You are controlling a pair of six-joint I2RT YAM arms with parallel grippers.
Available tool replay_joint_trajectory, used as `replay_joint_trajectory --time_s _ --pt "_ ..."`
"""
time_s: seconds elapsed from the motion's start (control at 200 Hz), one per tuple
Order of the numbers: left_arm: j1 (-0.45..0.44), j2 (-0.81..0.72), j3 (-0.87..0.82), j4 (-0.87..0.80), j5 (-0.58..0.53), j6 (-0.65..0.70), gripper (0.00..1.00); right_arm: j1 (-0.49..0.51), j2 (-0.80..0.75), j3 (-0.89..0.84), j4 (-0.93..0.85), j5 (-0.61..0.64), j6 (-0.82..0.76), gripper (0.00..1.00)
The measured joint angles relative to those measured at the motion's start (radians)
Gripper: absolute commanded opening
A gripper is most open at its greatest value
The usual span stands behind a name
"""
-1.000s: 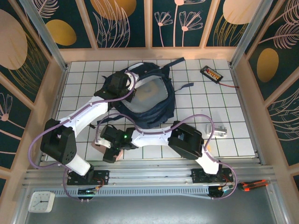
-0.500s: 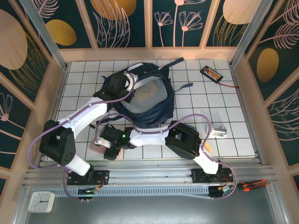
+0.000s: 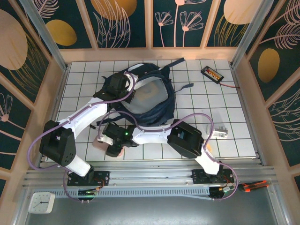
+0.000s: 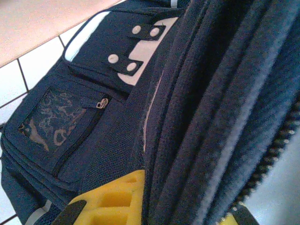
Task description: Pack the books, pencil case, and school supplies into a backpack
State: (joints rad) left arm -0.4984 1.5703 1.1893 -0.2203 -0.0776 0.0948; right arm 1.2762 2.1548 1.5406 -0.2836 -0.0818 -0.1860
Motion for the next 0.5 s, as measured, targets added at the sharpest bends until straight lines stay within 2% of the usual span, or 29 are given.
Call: replay_joint_trajectory --time_s 0.275,0.5 --pt "0.003 0.000 0.019 -0.016 0.003 -0.008 0.00 -0.043 -0.201 -0.134 0.014 0.043 0.002 0.53" --pt "0.010 0.015 0.100 -0.072 0.003 -0.038 0.00 -0.099 -0.521 -0.379 0.032 0.089 0.103 0.53"
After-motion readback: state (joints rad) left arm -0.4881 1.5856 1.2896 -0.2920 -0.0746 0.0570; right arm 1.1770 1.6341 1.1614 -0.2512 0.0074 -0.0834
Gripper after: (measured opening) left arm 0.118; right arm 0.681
